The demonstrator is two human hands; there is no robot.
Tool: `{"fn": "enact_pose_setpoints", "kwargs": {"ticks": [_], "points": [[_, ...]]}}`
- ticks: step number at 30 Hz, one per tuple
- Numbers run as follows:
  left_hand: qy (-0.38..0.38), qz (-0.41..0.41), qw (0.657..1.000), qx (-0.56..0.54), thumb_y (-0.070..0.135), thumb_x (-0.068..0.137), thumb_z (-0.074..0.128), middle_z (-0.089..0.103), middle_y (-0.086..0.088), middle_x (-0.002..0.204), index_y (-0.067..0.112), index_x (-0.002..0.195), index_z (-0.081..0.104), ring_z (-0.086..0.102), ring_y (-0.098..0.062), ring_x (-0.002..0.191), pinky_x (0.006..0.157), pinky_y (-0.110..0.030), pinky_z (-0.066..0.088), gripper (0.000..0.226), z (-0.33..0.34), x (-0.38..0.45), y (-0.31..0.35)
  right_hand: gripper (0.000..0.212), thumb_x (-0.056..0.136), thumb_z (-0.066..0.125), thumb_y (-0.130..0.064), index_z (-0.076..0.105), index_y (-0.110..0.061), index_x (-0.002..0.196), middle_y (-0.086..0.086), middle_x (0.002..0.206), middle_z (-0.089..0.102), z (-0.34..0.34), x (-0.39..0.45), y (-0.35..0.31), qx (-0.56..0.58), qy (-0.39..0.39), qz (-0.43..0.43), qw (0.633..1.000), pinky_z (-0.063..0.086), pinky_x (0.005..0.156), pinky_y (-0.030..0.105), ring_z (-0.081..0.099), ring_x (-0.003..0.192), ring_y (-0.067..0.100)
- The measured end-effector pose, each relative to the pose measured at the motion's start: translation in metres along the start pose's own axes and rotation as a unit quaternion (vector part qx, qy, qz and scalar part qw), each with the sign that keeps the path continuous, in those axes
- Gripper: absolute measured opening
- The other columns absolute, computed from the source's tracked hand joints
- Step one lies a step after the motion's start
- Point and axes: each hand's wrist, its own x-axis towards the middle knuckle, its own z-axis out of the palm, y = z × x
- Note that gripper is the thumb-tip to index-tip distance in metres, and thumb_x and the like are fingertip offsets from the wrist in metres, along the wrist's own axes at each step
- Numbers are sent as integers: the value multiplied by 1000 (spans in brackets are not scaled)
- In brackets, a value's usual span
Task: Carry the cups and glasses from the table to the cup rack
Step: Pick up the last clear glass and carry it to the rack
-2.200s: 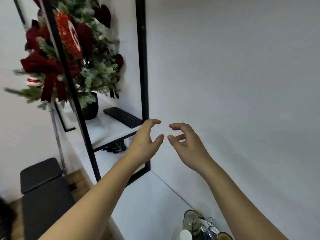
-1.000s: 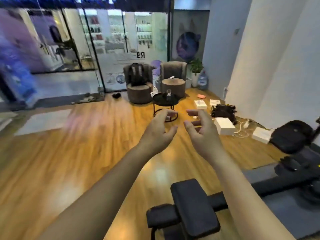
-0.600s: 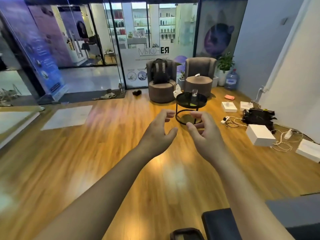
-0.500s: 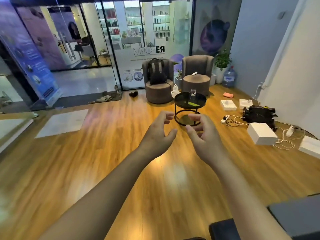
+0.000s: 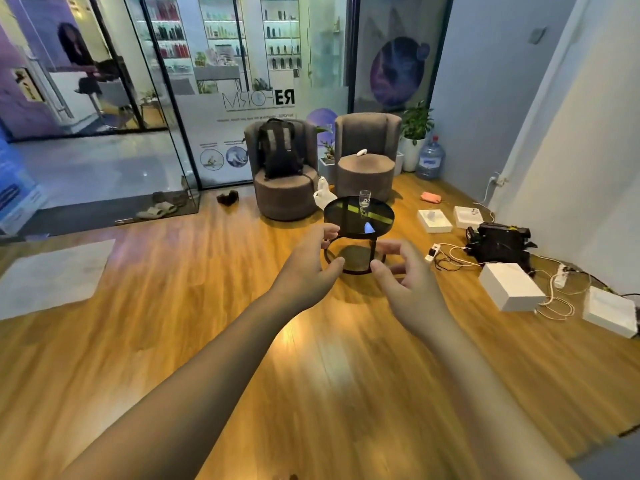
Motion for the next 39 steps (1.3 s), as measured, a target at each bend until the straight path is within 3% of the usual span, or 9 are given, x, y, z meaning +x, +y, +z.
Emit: {"fn": "enact_pose_setpoints", "kwargs": {"ticks": [7,13,17,20,24,27,32,39], "points": [[-36,-5,999,-18,22,96,64,51,10,135,28,138,43,50,-7,122,77,-8,38,47,12,176,-86,32,99,58,-32,53,-31,130,-10,126,53,54,161,47,7,9,43,999,47,72,18,59,98,3],[-99,-20,994,-51,21,96,64,51,11,134,27,138,43,51,-8,122,82,-13,38,48,46,324,-129,33,98,58,-31,52,-31,131,-10,126,53,69,294,82,1,24,78,997,50,75,19,59,98,2],[-119,-19,991,-58,20,96,64,52,9,135,26,139,43,51,-9,123,94,-26,45,49,70,405,-150,36,99,58,-32,51,-28,133,-9,129,53,71,369,112,-3,38,89,995,52,80,21,59,99,4],[-118,-22,991,-52,21,95,64,52,9,135,28,139,42,51,-10,123,100,-33,48,49,90,467,-172,37,99,57,-33,50,-27,135,-9,130,52,74,426,140,-10,39,101,994,47,72,17,59,99,3],[-115,-29,992,-46,23,95,65,50,11,135,31,139,40,51,-9,122,95,-29,47,51,123,551,-199,37,99,57,-33,49,-28,135,-8,130,52,75,510,187,-17,24,107,994,44,62,8,58,96,0],[-117,-42,991,-42,24,95,65,49,13,132,31,140,39,51,-9,120,91,-26,46,52,147,617,-217,37,100,56,-34,47,-29,135,-8,132,50,71,581,219,-21,4,119,993,45,59,8,58,97,1],[-135,-68,988,-30,22,95,65,49,14,129,30,139,40,51,-9,120,92,-25,43,52,184,724,-237,40,99,56,-34,46,-28,137,-6,134,49,59,692,266,-23,-25,129,991,49,69,16,58,97,4],[-137,-95,986,-27,20,96,65,48,15,128,30,140,39,53,-9,118,93,-25,48,52,226,823,-275,38,99,56,-36,47,-30,135,-7,134,50,57,801,321,-41,-50,154,986,48,72,16,58,96,4]]}}
